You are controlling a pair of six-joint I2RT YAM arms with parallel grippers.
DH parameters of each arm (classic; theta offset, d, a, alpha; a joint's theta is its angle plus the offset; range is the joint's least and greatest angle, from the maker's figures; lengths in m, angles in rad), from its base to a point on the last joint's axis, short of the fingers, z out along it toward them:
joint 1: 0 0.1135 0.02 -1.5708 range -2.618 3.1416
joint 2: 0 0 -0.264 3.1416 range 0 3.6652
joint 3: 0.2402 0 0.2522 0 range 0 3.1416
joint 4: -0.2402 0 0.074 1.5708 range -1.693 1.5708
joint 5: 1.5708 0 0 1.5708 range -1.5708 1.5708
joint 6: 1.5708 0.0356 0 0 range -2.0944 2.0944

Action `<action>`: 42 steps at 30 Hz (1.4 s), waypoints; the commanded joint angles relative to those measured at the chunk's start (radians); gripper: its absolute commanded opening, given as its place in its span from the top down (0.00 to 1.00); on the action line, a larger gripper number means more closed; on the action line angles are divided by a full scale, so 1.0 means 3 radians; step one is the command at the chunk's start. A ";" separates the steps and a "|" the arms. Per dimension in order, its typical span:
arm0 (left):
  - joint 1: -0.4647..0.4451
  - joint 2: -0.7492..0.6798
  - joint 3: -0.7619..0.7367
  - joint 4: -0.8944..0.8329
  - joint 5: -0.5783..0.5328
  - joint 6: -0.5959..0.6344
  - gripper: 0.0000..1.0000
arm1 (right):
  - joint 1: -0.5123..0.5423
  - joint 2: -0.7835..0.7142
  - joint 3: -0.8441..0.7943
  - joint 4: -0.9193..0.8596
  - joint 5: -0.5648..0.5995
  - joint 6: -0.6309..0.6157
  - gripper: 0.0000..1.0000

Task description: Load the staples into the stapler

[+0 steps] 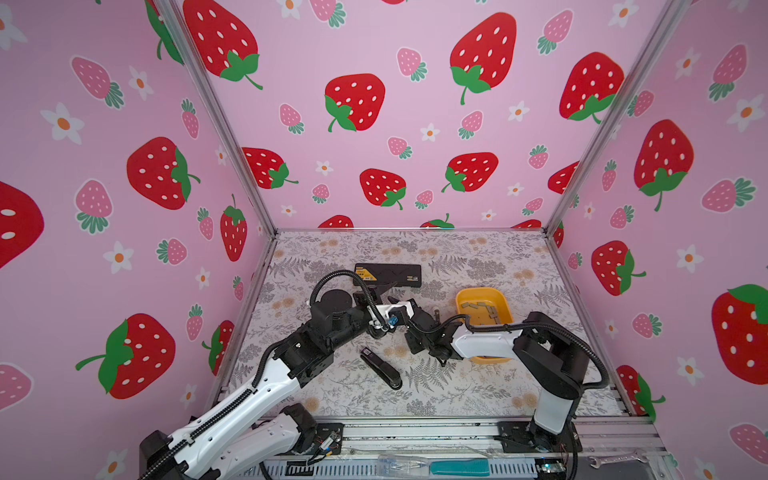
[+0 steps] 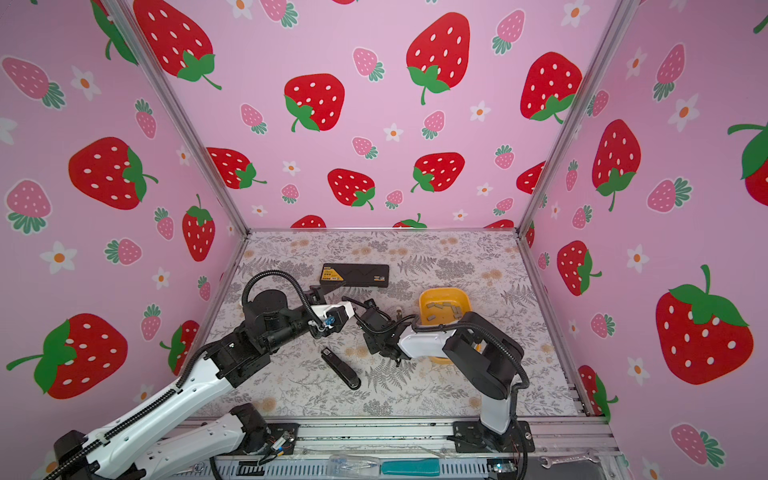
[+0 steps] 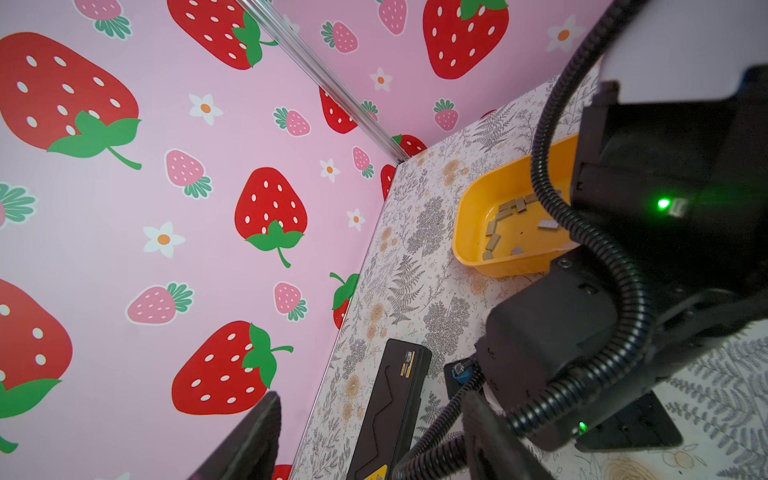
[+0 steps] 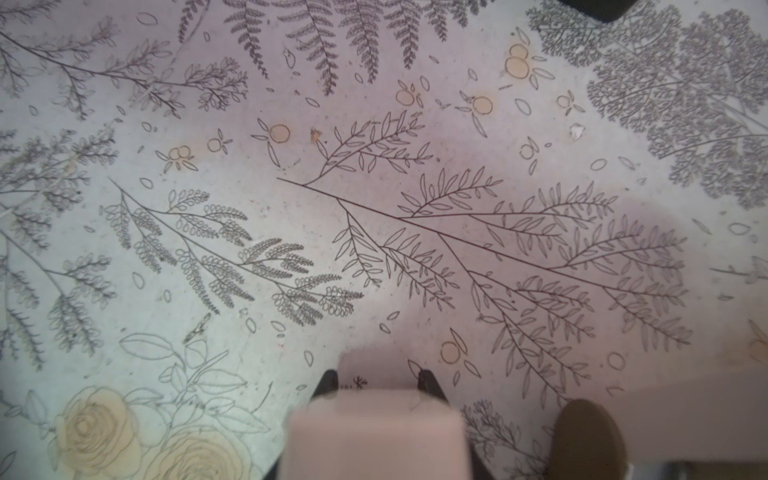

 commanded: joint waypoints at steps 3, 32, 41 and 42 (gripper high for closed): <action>-0.0010 -0.0027 0.0043 0.0048 0.0001 0.0049 0.29 | -0.0003 -0.0030 -0.0017 0.0039 0.0033 0.0067 0.57; -0.0171 0.0746 0.0808 -0.2372 0.0457 0.1185 0.22 | 0.0049 -0.3527 -0.2149 0.1098 0.0737 0.0057 0.04; -0.1041 0.1297 0.1384 -0.3425 -0.0290 0.0621 0.24 | 0.0049 -0.3617 -0.2239 0.1161 0.1012 0.0076 0.01; -0.1040 0.1298 0.1339 -0.3415 -0.0283 0.0624 0.24 | 0.0049 -0.3644 -0.2275 0.1176 0.1038 0.0092 0.01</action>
